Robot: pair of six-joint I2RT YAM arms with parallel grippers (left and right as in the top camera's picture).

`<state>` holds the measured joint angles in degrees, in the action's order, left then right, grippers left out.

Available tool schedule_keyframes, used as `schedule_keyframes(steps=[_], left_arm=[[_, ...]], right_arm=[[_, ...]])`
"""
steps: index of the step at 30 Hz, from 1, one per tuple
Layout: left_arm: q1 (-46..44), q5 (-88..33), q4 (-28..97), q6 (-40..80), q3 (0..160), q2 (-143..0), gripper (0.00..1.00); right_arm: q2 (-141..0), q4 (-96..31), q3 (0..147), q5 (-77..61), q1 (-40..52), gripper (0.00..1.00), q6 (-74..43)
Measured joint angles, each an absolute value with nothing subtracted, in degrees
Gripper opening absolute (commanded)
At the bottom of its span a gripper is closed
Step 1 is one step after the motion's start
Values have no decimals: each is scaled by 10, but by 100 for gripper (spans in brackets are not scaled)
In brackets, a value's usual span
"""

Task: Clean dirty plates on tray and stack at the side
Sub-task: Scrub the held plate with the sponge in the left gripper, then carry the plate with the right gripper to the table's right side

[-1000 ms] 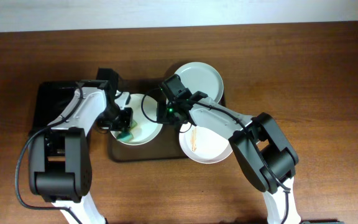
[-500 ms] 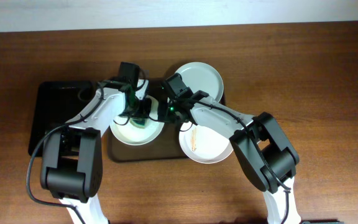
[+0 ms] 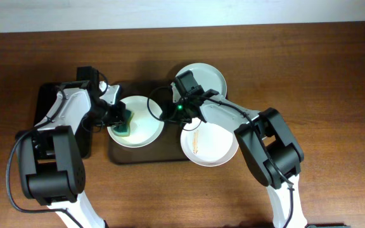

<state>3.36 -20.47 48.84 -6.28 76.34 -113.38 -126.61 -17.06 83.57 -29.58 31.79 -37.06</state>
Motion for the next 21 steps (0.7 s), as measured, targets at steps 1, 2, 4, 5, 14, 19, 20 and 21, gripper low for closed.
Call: schedule_keyframes(steps=[1,2,4,5,14,19,20,21], left_arm=[[34,-222,482,-67,761,-1134,1],[34,-242,469,-73,759,-1134,1],[34,-276,404,-65,754,-1134,1],[34,-278,390,-56,752,-1134,1],[29,-75,493,53,764,-1136,1],[34,-222,469,-26,760,-1136,1],[34,-252,457,-35,758,-1136,1],[34,-287,438,-43,757,-1136,1]], right_arm=[[-1267,-170,836,-299,318,4,-370],[-1267,-170,836,-300,318,4,-371],[-1267,-170,836,-301,318,4,-371],[-1268,-170,836,-301,318,4,-372],[-1268,-169,837,-309,319,4,-359],[-1268,-171,837,-310,319,4,-360],[-1268,-171,837,-310,319,4,-362],[-1268,-171,837,-310,319,4,-363]])
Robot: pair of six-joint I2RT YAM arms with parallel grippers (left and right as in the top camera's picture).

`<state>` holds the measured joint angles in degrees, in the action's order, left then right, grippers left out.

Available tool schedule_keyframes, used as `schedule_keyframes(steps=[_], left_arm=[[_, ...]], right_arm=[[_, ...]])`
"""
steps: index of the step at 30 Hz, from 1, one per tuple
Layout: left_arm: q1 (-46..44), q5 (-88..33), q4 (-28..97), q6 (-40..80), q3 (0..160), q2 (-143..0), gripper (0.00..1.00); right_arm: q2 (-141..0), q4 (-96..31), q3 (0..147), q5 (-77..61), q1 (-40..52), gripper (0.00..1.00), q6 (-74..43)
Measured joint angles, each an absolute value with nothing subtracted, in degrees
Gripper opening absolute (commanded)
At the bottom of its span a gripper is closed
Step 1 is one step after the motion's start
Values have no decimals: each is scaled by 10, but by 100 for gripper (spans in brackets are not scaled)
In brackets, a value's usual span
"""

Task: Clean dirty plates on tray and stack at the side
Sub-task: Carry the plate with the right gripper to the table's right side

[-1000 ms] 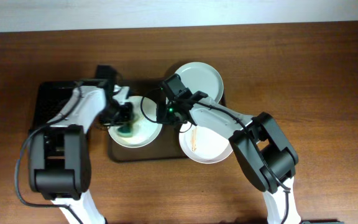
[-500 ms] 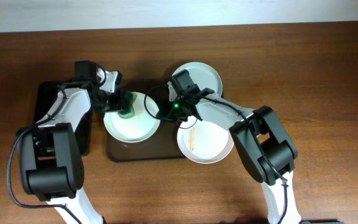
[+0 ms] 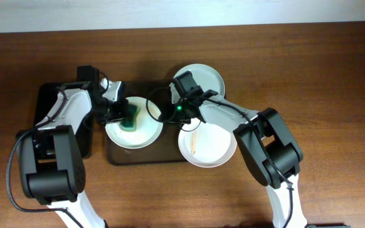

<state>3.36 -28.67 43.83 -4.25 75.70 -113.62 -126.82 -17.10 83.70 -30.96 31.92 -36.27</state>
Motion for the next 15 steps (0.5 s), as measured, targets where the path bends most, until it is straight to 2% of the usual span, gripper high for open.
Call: schedule_keyframes(steps=[4,8,11,15], left_arm=[[34,-370,450,-52,788,-1142,1],[45,-397,528,-54,950,-1145,1],[83,-390,536,-54,995,-1145,1],[88,-310,565,-54,995,-1145,1]], right_arm=[[-1270,-171,837,-312,319,4,-365],[-1270,-173,837,-317,319,4,-368],[-1265,-198,837,-306,319,4,-359],[-1193,-306,848,-204,321,4,-319]])
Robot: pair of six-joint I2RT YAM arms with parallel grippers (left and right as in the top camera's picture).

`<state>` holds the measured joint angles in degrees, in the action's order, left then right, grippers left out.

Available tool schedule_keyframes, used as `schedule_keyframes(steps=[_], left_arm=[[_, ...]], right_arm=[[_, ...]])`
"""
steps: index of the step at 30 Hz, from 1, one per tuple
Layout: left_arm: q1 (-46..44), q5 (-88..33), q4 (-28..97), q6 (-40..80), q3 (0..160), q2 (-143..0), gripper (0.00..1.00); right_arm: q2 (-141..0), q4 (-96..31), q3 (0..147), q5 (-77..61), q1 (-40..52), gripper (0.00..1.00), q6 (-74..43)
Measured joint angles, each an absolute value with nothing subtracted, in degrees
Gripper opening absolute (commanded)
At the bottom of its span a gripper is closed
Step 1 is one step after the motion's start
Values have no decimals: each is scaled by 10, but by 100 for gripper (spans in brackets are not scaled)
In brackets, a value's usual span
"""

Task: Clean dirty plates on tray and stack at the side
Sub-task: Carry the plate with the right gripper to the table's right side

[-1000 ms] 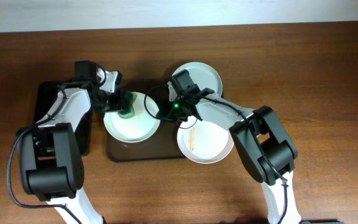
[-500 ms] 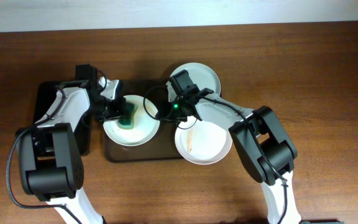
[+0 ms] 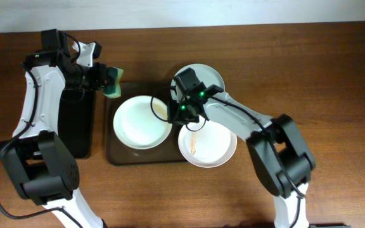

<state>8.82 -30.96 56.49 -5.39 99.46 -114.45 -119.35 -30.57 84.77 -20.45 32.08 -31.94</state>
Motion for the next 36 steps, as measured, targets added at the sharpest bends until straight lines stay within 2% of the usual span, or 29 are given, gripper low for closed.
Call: schedule_keyframes(steps=[2,3,7,11,19,22,25,29,36], left_arm=[[88,-294,566,-54,995,-1145,1],[88,-288,566,-54,995,-1145,1],[88,-284,568,-54,995,-1145,1],[88,-284,571,-54,995,-1145,1],[88,-284,573,-54,995,-1145,0],[88,-284,575,-54,995,-1145,1],[88,-284,577,-54,995,-1145,1],[88,-284,577,-54,995,-1145,1],[88,-269,584,-54,995,-1145,1]], right_arm=[[-1157,-348,862,-136,327,4,-304],[-1118,-373,865,-46,349,4,-293],[-1103,-432,868,124,410,4,-284],[-1101,-459,871,256,453,4,-278],[-1100,-500,912,427,498,4,-251],[-1098,-509,935,586,561,4,-244],[-1098,-508,935,678,599,4,-240],[-1098,-508,935,721,611,4,-242],[-1098,-540,936,695,611,4,-273]])
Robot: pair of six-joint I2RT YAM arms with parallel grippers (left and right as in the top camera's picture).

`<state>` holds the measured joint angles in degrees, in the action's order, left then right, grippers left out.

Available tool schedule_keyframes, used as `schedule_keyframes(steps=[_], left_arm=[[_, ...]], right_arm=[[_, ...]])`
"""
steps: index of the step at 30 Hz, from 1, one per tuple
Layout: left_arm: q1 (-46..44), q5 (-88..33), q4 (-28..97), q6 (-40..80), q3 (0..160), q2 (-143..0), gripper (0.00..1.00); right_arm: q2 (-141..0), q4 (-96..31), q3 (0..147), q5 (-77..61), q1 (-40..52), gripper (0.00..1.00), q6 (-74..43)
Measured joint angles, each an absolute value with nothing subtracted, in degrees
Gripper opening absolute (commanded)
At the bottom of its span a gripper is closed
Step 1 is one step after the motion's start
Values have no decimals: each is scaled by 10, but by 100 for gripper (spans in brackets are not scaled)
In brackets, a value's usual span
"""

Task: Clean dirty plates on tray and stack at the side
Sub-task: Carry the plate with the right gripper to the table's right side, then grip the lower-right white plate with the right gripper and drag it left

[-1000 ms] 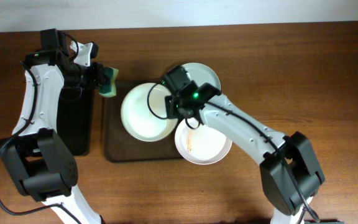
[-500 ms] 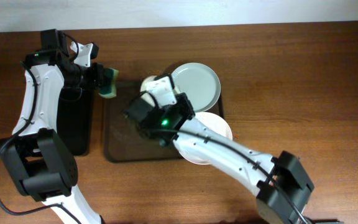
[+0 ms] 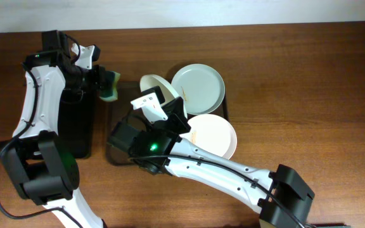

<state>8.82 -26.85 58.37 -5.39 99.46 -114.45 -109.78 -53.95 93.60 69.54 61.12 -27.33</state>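
My right gripper point(image 3: 167, 101) is shut on the rim of a cleaned white plate point(image 3: 153, 84), which it holds tilted above the back of the dark tray point(image 3: 115, 156). Just right of it, a pale green plate point(image 3: 200, 87) lies flat at the tray's back right corner. A white plate point(image 3: 215, 135) with an orange smear point(image 3: 195, 135) rests at the tray's right edge. My left gripper point(image 3: 104, 84) is shut on a green sponge point(image 3: 111, 85), raised above the tray's back left corner. The right arm covers most of the tray.
A black rectangular block point(image 3: 76, 123) lies left of the tray, under my left arm. Brown tabletop point(image 3: 309, 82) stretches to the right of the plates and in front of the tray. A pale wall edge runs along the back.
The white plate lay flat on the tray with my right gripper at its right rim. Now it is lifted and tilted at the tray's back, beside the pale green plate. The left gripper has barely moved.
First my left gripper pressed the sponge on the white plate's left side while the right gripper held its rim. Then the sponge sat nearer the plate's middle. Then the sponge was raised off to the back left. Now the right gripper holds the plate up off the tray.
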Motion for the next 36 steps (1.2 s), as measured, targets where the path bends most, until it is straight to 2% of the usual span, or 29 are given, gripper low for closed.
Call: schedule_keyframes(steps=[3,9,13,19,22,25,28,36], left_arm=[[88,-250,588,-54,995,-1145,1],[88,-246,589,-54,995,-1145,1],[88,-246,588,-54,995,-1145,1],[82,-245,585,-54,995,-1145,1],[80,-245,583,-54,995,-1145,1],[80,-245,580,-54,995,-1145,1],[80,-245,577,-54,995,-1145,1],[80,-245,575,-54,995,-1145,1]], right_arm=[[-1098,-583,938,689,611,4,-299],[-1095,-581,938,686,611,4,-313],[-1072,-579,938,611,585,4,-312],[-1001,-568,938,345,419,4,-280],[-946,-584,942,219,297,4,-268],[-940,-614,941,162,157,4,-265],[-942,-587,886,150,20,4,-265],[-970,-431,704,138,-73,4,-265]])
